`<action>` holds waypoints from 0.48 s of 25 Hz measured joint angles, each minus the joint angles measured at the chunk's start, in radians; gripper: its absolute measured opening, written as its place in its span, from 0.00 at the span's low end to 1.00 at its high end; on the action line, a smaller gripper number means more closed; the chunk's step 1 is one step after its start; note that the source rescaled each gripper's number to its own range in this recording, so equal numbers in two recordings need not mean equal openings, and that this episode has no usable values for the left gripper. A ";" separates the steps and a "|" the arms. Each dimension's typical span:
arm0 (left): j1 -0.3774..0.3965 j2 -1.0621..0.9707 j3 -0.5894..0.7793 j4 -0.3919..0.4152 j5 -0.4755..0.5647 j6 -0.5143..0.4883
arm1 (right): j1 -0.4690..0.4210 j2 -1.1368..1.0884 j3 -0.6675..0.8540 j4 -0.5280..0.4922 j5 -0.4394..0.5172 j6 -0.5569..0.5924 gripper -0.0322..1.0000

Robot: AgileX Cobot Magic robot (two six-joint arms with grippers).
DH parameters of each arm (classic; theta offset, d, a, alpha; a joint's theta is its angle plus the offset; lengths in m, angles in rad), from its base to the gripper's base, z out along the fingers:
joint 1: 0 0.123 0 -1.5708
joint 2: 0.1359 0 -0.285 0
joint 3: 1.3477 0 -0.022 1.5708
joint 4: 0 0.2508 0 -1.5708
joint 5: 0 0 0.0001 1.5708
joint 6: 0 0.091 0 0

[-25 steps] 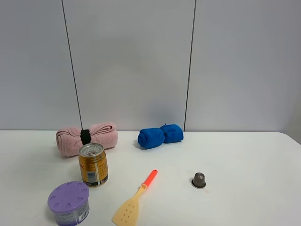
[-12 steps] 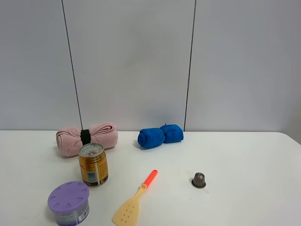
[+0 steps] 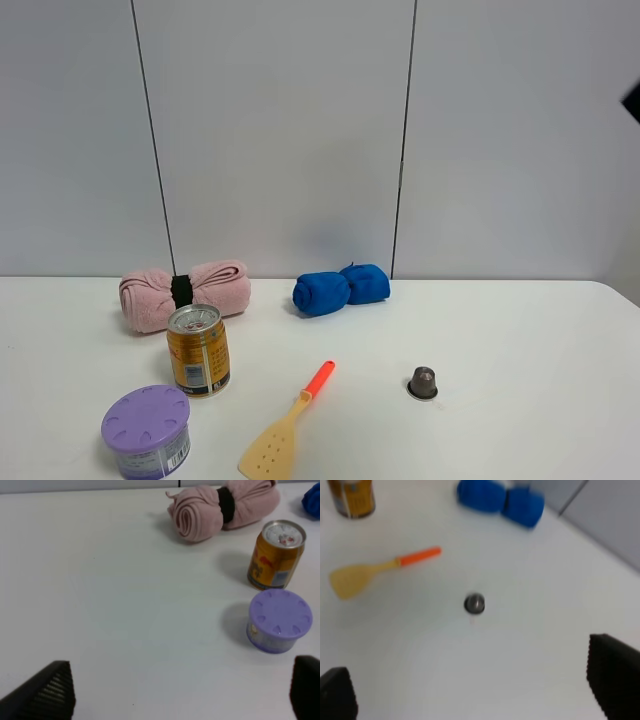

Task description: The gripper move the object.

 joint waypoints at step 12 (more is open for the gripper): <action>0.000 0.000 0.000 0.000 0.000 0.000 | -0.680 -0.385 0.288 0.153 0.017 0.036 0.75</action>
